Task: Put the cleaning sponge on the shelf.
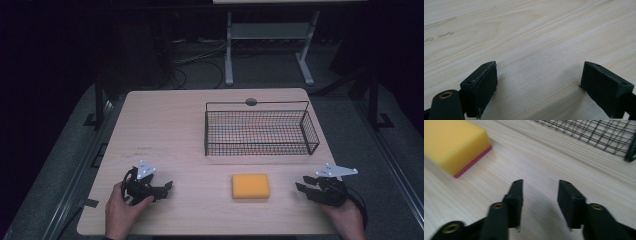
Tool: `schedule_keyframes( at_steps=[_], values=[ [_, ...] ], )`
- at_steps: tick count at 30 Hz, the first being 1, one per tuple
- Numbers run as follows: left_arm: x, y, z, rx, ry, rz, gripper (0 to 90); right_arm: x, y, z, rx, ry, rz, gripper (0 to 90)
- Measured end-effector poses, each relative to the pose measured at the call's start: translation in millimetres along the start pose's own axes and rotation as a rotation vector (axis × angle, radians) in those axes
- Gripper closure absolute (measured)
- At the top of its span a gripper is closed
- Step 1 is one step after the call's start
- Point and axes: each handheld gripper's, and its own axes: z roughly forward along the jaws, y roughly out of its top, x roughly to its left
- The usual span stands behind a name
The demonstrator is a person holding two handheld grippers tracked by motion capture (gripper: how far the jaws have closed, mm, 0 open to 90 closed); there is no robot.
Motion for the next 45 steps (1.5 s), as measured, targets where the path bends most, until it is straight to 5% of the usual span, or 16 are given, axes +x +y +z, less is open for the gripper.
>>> schedule_keyframes(
  at_steps=[7,33,45],
  values=[
    [0.0,0.0,0.0,0.000,0.000,0.000,12.9,3.0,6.8,-2.1,0.012,0.083,-0.008,89.5],
    [0.0,0.0,0.0,0.000,0.000,0.000,12.9,47.9,24.0,9.9,0.049,0.261,-0.110,89.6],
    [0.0,0.0,0.0,0.000,0.000,0.000,12.9,59.1,25.8,12.0,0.061,0.302,-0.137,89.5]
  ],
)
